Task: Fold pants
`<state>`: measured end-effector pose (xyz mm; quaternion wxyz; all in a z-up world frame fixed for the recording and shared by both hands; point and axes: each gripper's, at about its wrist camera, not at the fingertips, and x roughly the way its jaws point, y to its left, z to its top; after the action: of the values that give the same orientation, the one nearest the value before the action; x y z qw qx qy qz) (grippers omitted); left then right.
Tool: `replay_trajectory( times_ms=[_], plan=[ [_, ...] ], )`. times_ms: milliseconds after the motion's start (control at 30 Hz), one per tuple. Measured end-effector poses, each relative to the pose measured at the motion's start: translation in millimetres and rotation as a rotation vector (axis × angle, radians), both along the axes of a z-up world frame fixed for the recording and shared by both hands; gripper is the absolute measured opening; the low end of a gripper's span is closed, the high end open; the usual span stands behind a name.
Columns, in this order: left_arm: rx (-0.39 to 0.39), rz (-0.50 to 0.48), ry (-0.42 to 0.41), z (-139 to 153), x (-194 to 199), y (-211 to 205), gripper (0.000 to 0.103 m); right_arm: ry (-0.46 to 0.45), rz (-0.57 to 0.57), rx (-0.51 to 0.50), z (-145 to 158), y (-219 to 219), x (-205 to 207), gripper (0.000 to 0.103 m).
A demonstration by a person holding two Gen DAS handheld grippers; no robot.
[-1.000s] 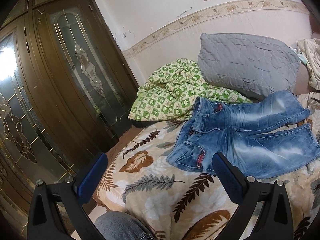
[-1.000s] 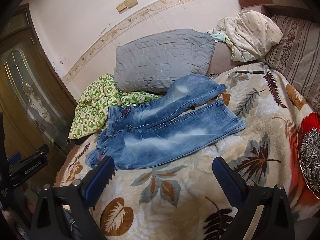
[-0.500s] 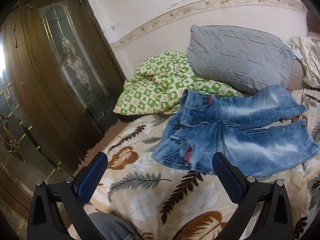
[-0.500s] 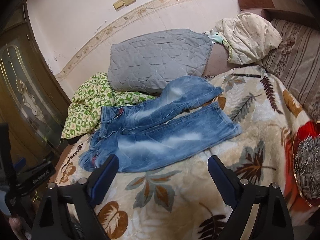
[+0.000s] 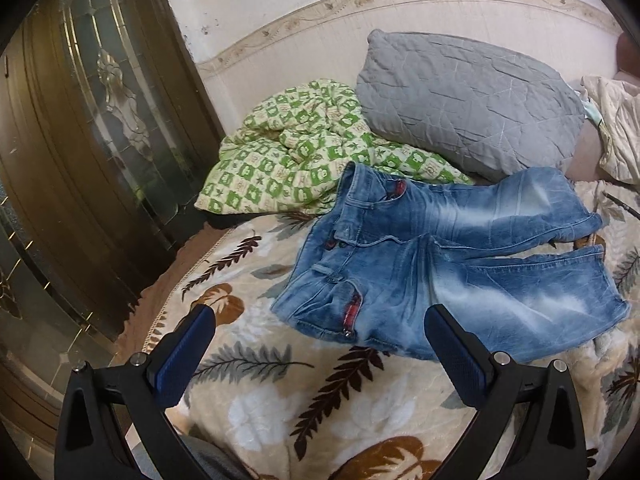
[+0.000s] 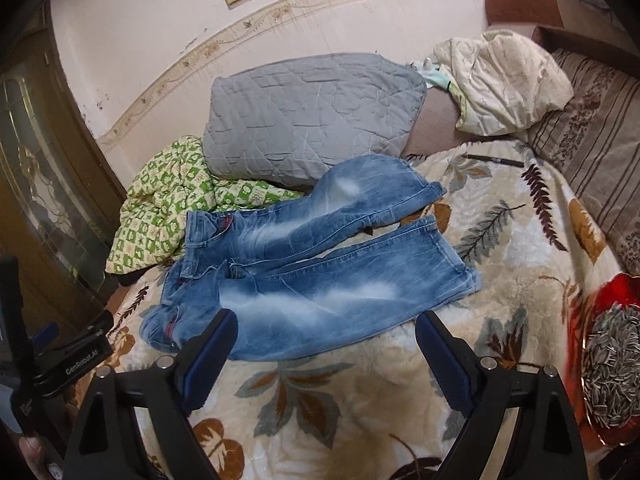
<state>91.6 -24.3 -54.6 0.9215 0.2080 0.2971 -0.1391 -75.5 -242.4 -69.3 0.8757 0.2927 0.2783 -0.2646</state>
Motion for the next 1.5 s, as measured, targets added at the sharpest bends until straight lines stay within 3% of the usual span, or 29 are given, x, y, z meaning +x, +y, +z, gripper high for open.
replay_trajectory(
  times_ms=[167,300,500,633,867,1000,1167,1300,1500],
  plan=[
    [-0.049,-0.060,0.087,-3,21,-14,0.103,-0.024,0.004,0.010,7,-18,13,0.092],
    [-0.057,-0.092,0.118,-8,34,-31,0.103,0.017,0.047,-0.009,10,-30,37,0.092],
    [-0.101,-0.158,0.236,-19,64,-58,0.103,0.025,0.070,0.021,9,-64,64,0.092],
    [-0.148,-0.220,0.293,-24,82,-83,0.103,0.046,0.067,0.073,-1,-102,81,0.091],
    [-0.141,-0.294,0.388,-48,109,-124,0.103,0.093,0.059,0.128,-31,-163,106,0.090],
    [-0.181,-0.340,0.491,-61,127,-151,0.103,0.114,0.081,0.175,-47,-194,125,0.090],
    [-0.208,-0.382,0.533,-67,141,-194,0.103,0.156,0.084,0.188,-64,-231,151,0.088],
    [-0.181,-0.432,0.500,-66,149,-241,0.103,0.154,0.080,0.198,-69,-265,168,0.085],
    [-0.172,-0.507,0.529,-74,170,-307,0.103,0.153,0.066,0.229,-81,-320,192,0.085]
  ],
)
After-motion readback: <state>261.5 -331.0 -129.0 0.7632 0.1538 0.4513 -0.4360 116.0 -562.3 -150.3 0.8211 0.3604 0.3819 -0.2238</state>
